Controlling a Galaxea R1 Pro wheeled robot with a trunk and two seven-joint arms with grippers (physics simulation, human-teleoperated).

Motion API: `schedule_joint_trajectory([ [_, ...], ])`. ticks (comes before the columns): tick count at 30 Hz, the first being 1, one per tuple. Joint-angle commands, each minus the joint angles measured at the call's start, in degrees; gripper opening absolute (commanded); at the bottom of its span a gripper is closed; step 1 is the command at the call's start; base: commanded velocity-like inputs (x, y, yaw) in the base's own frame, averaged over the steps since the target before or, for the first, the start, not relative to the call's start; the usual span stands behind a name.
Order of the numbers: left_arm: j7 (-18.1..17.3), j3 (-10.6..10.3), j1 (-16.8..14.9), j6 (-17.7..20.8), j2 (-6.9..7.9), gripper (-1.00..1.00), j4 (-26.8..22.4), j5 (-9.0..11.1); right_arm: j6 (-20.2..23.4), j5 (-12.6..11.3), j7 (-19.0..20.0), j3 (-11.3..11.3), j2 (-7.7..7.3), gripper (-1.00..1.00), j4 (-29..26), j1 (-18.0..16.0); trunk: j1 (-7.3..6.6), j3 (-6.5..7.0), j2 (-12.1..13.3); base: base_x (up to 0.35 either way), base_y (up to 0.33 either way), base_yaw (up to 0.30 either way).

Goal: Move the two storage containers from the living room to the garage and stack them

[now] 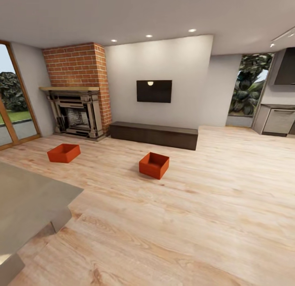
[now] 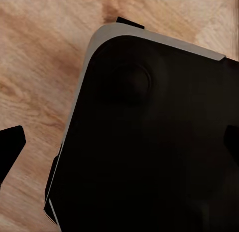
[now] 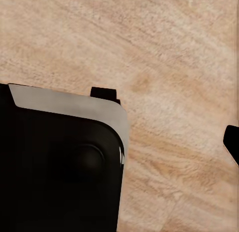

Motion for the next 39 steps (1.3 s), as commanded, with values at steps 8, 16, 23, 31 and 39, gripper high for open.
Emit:
schedule_joint_trajectory([
  [8,0.06,0.01,-0.01,-0.11,-0.05,1.0,-0.03,0.17,-0.33,-0.57,-0.03,0.5,0.02,1.0,0.17,-0.07,0.03,-0.05,-0.02,0.325,0.0,0.0],
  [16,0.06,0.01,-0.01,-0.12,-0.06,1.0,-0.03,0.16,-0.33,-0.58,-0.03,0.5,0.02,1.0,0.17,-0.07,0.03,-0.05,-0.02,0.325,0.0,0.0],
  [23,0.06,0.01,-0.01,-0.12,-0.09,1.0,-0.03,0.16,-0.33,-0.57,-0.03,0.5,0.02,1.0,0.17,-0.07,0.03,-0.05,-0.02,0.325,0.0,0.0],
  [31,0.06,0.01,-0.01,-0.12,-0.14,1.0,-0.03,0.16,-0.33,-0.56,-0.03,0.5,0.02,1.0,0.17,-0.07,0.03,-0.05,-0.02,0.325,0.0,0.0],
  [39,0.06,0.01,0.0,-0.17,-0.15,1.0,-0.03,0.16,-0.33,-0.58,-0.03,0.5,0.02,1.0,0.17,-0.07,0.03,-0.05,-0.02,0.325,0.0,0.0],
])
